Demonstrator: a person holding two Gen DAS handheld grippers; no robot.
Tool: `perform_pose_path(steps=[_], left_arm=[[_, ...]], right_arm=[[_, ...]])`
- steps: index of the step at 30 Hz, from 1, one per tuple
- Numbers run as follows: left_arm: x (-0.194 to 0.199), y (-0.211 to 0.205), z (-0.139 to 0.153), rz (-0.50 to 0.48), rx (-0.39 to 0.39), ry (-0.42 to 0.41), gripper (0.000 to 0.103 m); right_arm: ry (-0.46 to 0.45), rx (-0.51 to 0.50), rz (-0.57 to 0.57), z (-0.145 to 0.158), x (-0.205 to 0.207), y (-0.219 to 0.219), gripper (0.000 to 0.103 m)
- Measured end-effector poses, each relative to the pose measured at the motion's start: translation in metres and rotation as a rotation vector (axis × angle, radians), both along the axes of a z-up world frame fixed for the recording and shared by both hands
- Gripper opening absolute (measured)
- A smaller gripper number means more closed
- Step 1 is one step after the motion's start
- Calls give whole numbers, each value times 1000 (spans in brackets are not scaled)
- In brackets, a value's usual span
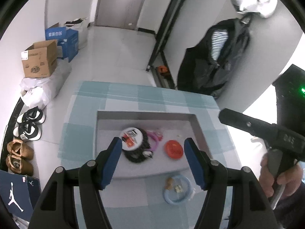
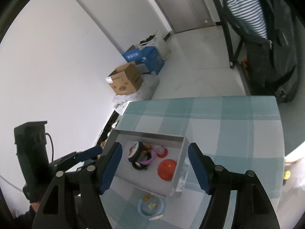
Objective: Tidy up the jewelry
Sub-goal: 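Lower the left tool onto the blue ring and close it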
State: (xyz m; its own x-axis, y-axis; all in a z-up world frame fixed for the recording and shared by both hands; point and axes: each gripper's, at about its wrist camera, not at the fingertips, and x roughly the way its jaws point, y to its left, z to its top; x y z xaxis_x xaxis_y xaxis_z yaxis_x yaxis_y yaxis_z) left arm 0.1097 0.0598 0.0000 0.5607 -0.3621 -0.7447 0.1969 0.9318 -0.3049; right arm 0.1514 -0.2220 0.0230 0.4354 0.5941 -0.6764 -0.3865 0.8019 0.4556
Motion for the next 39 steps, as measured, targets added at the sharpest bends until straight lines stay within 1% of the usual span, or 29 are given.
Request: perform_pose_path(steps=[2, 7, 10, 13, 15, 17, 18, 22, 24, 26, 28, 32, 33, 34, 37, 39], left_arm=[[-7, -4, 2, -20, 15, -13, 63], [-21, -16, -3, -75, 26, 3, 63], [-31, -30, -10, -142, 62, 24, 63], [-37, -44, -24, -201, 89, 70, 63], [-36, -51, -36, -221, 80, 116, 63], [-36, -57, -45, -230, 103, 147, 63], [-36, -61, -48, -234, 126, 147, 63], [-36, -72, -56, -253, 176, 147, 63], [-34, -77, -61, -238, 219, 160, 63], [-32, -75, -64, -229, 226, 174, 63], [-32, -77, -62, -223, 242, 153, 63], [-37, -78, -68, -236, 338, 118, 62], [-38, -78, -67, -242, 344, 110, 60], [-39, -79, -66, -249, 333, 111, 54], [-41, -79, -65, -254, 331, 110, 53], [-45, -79, -63, -260, 337, 96, 52]], right_arm=[[-6, 3, -11, 1, -7, -4, 78], [-24, 1, -23, 3, -24, -14, 78], [-33, -6, -40, 4, -33, -22, 79], [-25, -4, -59, 1, -38, -30, 79], [-14, 1, -66, -1, -42, -33, 79], [-14, 0, -75, -2, -48, -37, 79], [-13, 0, -77, -2, -50, -39, 79], [7, 19, -87, -8, -60, -46, 80], [20, 25, -94, -12, -65, -50, 80], [21, 16, -99, -14, -69, -53, 80], [21, 13, -107, -15, -73, -56, 80], [29, 7, -133, -22, -79, -60, 80], [40, 3, -140, -25, -81, -60, 80], [52, -2, -145, -28, -81, -60, 80], [72, -17, -147, -35, -82, -59, 80], [62, -26, -145, -35, -82, -57, 80]])
